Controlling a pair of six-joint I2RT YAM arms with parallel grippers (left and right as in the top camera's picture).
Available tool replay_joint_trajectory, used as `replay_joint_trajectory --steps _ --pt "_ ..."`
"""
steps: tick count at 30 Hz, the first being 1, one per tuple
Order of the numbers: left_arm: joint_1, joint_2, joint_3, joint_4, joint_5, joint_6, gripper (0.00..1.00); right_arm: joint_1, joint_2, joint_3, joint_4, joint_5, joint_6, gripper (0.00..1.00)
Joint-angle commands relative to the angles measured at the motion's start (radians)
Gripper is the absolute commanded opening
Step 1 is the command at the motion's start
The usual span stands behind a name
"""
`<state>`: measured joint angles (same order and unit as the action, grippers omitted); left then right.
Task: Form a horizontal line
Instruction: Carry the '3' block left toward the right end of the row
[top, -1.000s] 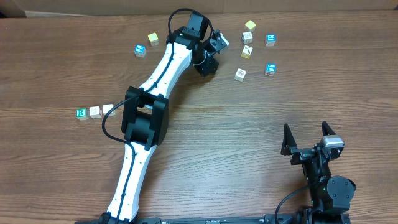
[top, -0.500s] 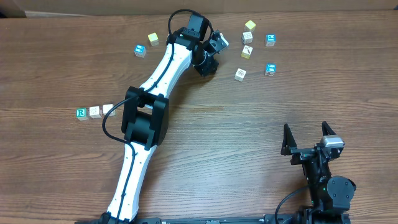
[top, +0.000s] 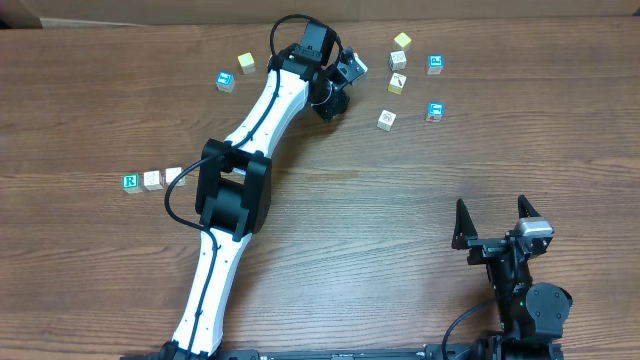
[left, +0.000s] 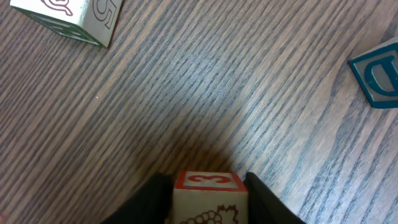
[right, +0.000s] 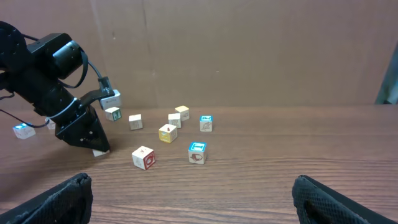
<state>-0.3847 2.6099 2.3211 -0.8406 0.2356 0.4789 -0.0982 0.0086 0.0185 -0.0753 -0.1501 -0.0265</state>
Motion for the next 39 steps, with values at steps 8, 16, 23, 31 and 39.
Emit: replay_joint_trajectory --steps 8,16,23,31,39 --pt "-0.005 -0.029 0.030 -0.076 -0.103 -0.167 0.24 -0.002 -0.006 -0.010 0.003 0.000 -0.005 1.00" --pt "-0.002 -0.187 0.060 -0.191 -0.278 -0.312 0.12 -0.002 -0.006 -0.010 0.004 0.000 -0.005 1.00" --pt "0.041 -0.316 0.060 -0.370 -0.475 -0.467 0.04 -0.002 -0.006 -0.010 0.004 0.000 -0.005 1.00" --pt "0.173 -0.422 0.059 -0.604 -0.464 -0.524 0.05 -0.002 -0.006 -0.010 0.004 0.000 -0.005 1.00" --pt "0.248 -0.557 -0.047 -0.638 -0.476 -0.559 0.05 -0.002 -0.006 -0.010 0.004 0.000 -0.005 1.00"
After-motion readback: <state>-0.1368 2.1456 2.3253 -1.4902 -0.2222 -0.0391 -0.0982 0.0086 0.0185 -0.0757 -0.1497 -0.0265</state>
